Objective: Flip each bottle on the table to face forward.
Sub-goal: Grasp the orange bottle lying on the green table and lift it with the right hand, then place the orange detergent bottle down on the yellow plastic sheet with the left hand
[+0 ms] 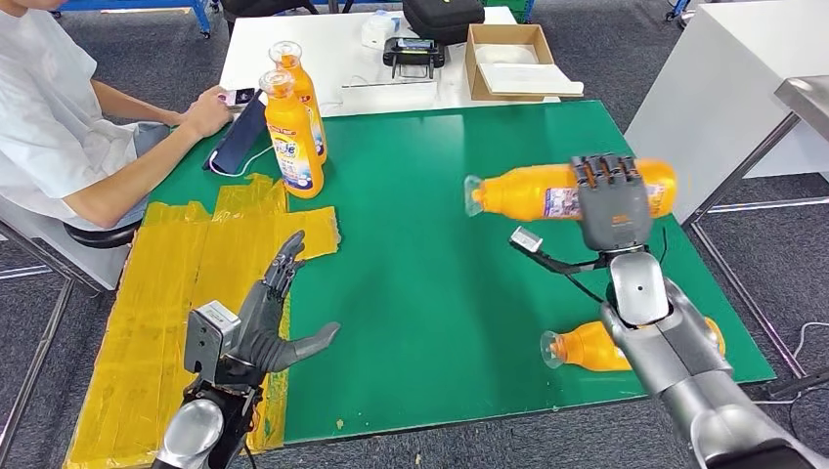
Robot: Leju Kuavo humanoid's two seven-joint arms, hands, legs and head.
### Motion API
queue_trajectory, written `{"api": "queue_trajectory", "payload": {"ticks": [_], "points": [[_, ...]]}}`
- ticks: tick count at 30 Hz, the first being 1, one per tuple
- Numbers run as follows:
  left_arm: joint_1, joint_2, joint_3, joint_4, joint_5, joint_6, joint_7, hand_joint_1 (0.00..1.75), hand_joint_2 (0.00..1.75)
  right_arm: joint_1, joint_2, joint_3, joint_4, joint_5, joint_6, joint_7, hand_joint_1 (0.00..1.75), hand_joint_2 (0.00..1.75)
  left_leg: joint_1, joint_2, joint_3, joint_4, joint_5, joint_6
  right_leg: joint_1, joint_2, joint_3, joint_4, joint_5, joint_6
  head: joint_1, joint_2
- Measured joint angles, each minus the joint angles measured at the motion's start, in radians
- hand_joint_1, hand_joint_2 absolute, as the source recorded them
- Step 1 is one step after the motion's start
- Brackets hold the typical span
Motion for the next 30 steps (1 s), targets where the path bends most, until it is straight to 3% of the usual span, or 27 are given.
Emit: {"api": "queue_trajectory", "payload": {"ticks": [2,5,11,16,25,30], "points": [[0.008,0.0,0.0,-0.005,-0.002,0.001,-0.001,0.0,1.75,0.057,0.058,-0.074,-0.065,-0.182,0.024,-0.167,1.75,1.75,0.001,-0.001,0.0,0.0,0.0,0.0,0.001,0.0,-0.001,0.0,0.0,-0.001,0.0,0.0],[0.017,0.0,0.0,-0.012,-0.009,0.004,-0.005,0.0,1.75,0.135,0.131,-0.143,-0.159,-0.461,0.094,-0.34,1.75,1.75,0.002,-0.002,-0.001,0.0,0.0,-0.001,0.002,-0.002,-0.001,0.0,-0.001,-0.002,0.0,0.0],[0.022,0.0,-0.006,-0.014,-0.014,0.016,-0.017,0.0,1.75,0.259,0.234,-0.198,-0.303,-0.912,0.285,-0.526,1.74,1.75,0.003,-0.002,-0.002,0.0,-0.001,-0.002,0.002,-0.002,-0.003,0.0,-0.002,-0.003,0.0,0.0],[0.021,0.0,-0.018,-0.014,-0.013,0.027,-0.027,0.0,1.75,0.317,0.295,-0.209,-0.358,-1.117,0.399,-0.583,1.74,1.75,0.003,-0.002,-0.002,0.0,-0.001,-0.002,0.002,-0.002,-0.003,0.0,-0.002,-0.003,0.0,0.0],[-0.001,0.0,-0.062,-0.012,0.007,0.03,-0.035,0.0,1.75,0.347,0.363,-0.179,-0.364,-1.302,0.612,-0.599,1.73,1.75,0.003,-0.001,-0.002,0.0,-0.001,-0.002,0.002,-0.002,-0.003,0.0,-0.001,-0.003,0.0,0.0],[-0.02,0.0,-0.087,-0.008,0.021,0.021,-0.036,0.0,1.75,0.345,0.39,-0.143,-0.347,-1.32,0.641,-0.605,1.74,1.75,0.003,-0.001,-0.002,0.0,-0.001,-0.002,0.002,-0.002,-0.004,0.0,-0.002,-0.003,0.0,0.0]]}}
